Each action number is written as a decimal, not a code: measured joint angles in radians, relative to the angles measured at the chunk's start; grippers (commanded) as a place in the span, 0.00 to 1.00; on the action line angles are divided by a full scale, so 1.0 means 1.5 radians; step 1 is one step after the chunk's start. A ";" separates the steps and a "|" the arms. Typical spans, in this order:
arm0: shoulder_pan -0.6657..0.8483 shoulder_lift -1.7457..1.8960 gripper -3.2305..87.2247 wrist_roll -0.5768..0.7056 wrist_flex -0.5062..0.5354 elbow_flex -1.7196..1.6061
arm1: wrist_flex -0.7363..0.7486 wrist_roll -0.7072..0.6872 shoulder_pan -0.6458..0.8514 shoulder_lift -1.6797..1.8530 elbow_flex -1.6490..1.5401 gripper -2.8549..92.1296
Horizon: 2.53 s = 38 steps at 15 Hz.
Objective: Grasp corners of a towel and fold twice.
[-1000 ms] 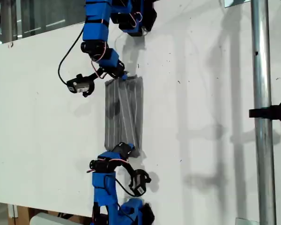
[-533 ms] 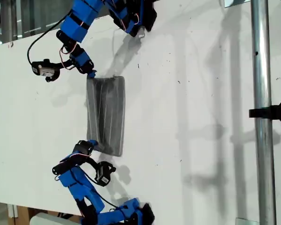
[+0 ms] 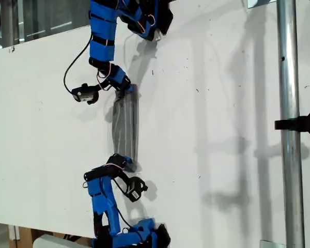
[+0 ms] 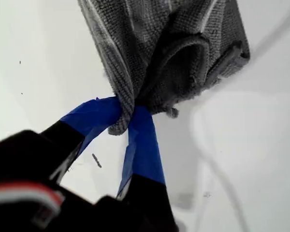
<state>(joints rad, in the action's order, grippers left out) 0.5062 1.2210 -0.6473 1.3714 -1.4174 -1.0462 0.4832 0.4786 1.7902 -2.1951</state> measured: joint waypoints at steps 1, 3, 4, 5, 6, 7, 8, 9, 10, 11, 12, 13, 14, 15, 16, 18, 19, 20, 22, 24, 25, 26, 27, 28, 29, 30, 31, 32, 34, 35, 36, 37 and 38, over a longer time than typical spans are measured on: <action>-0.001 -0.005 0.03 -0.012 -0.002 -0.002 | 0.006 0.002 0.000 -0.010 -0.004 0.03; -0.004 -0.024 0.29 -0.044 -0.002 -0.007 | 0.014 0.008 0.000 -0.047 -0.003 0.39; -0.004 -0.028 0.33 -0.062 0.007 -0.015 | 0.011 0.013 0.004 -0.057 -0.008 0.45; -0.004 -0.027 0.42 -0.079 0.026 -0.022 | -0.004 0.014 0.012 -0.057 -0.008 0.38; 0.000 -0.010 0.45 -0.093 0.048 -0.024 | -0.029 0.017 0.026 -0.040 -0.008 0.31; -0.006 0.040 0.45 -0.100 0.080 -0.024 | -0.083 0.022 0.033 0.018 -0.008 0.25; -0.015 0.109 0.46 -0.114 0.132 -0.024 | -0.127 0.034 0.052 0.098 -0.008 0.23; -0.020 0.180 0.54 -0.130 0.163 -0.028 | -0.163 0.050 0.080 0.182 -0.011 0.23; -0.020 0.265 0.55 -0.139 0.170 -0.058 | -0.175 0.078 0.109 0.264 -0.026 0.21; -0.018 0.364 0.55 -0.160 0.167 -0.119 | -0.174 0.108 0.134 0.336 -0.062 0.20; -0.024 0.477 0.53 -0.170 0.143 -0.197 | -0.168 0.140 0.144 0.378 -0.098 0.19; -0.036 0.603 0.53 -0.182 0.121 -0.282 | -0.159 0.166 0.145 0.394 -0.125 0.17; -0.056 0.725 0.53 -0.200 0.081 -0.363 | -0.143 0.182 0.161 0.398 -0.149 0.20; -0.099 0.843 0.46 -0.217 0.034 -0.451 | -0.119 0.192 0.168 0.394 -0.176 0.29; -0.148 0.970 0.41 -0.227 -0.027 -0.553 | -0.082 0.200 0.166 0.385 -0.196 0.39; -0.222 1.276 0.37 -0.263 -0.086 -0.778 | -0.004 0.204 0.135 0.366 -0.211 0.47; -0.252 1.414 0.37 -0.278 -0.095 -0.868 | 0.033 0.204 0.117 0.350 -0.211 0.48; -0.282 1.465 0.36 -0.295 -0.110 -0.913 | 0.079 0.204 0.101 0.324 -0.212 0.48; -0.325 1.493 0.36 -0.319 -0.142 -0.986 | 0.154 0.204 0.079 0.218 -0.198 0.48; -0.336 1.499 0.35 -0.323 -0.139 -0.990 | 0.192 0.211 0.052 0.062 -0.129 0.48; -0.335 1.499 0.35 -0.323 -0.130 -0.990 | 0.193 0.219 0.046 -0.006 -0.078 0.47; -0.334 1.499 0.34 -0.323 -0.120 -0.990 | 0.188 0.229 0.042 -0.073 -0.020 0.45; -0.334 1.499 0.34 -0.323 -0.116 -0.990 | 0.177 0.236 0.035 -0.134 0.037 0.40; -0.334 1.499 0.33 -0.323 -0.114 -0.990 | 0.170 0.244 0.028 -0.188 0.101 0.32; -0.334 1.499 0.33 -0.323 -0.114 -0.990 | 0.172 0.256 0.021 -0.222 0.142 0.30; -0.334 1.499 0.32 -0.323 -0.114 -0.990 | 0.172 0.257 0.019 -0.244 0.171 0.26; -0.334 1.499 0.32 -0.325 -0.114 -0.990 | 0.172 0.259 0.020 -0.250 0.181 0.15; -0.333 1.499 0.32 -0.327 -0.114 -0.990 | 0.161 0.259 0.021 -0.250 0.182 0.05; -0.333 1.499 0.31 -0.327 -0.114 -0.990 | 0.123 0.259 0.028 -0.235 0.172 0.03; -0.333 1.499 0.31 -0.327 -0.114 -0.990 | 0.103 0.259 0.038 -0.178 0.116 0.03; -0.333 1.499 0.31 -0.327 -0.114 -0.990 | 0.064 0.273 0.051 -0.096 0.046 0.03; -0.333 1.499 0.31 -0.327 -0.114 -0.990 | -0.014 0.296 0.067 -0.007 0.001 0.03; -0.333 1.499 0.31 -0.327 -0.114 -0.990 | -0.116 0.329 0.072 0.082 -0.021 0.03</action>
<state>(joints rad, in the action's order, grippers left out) 0.0061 3.4699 -1.1382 1.2011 -2.9023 -1.2195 0.9771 0.5860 1.9129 -2.2273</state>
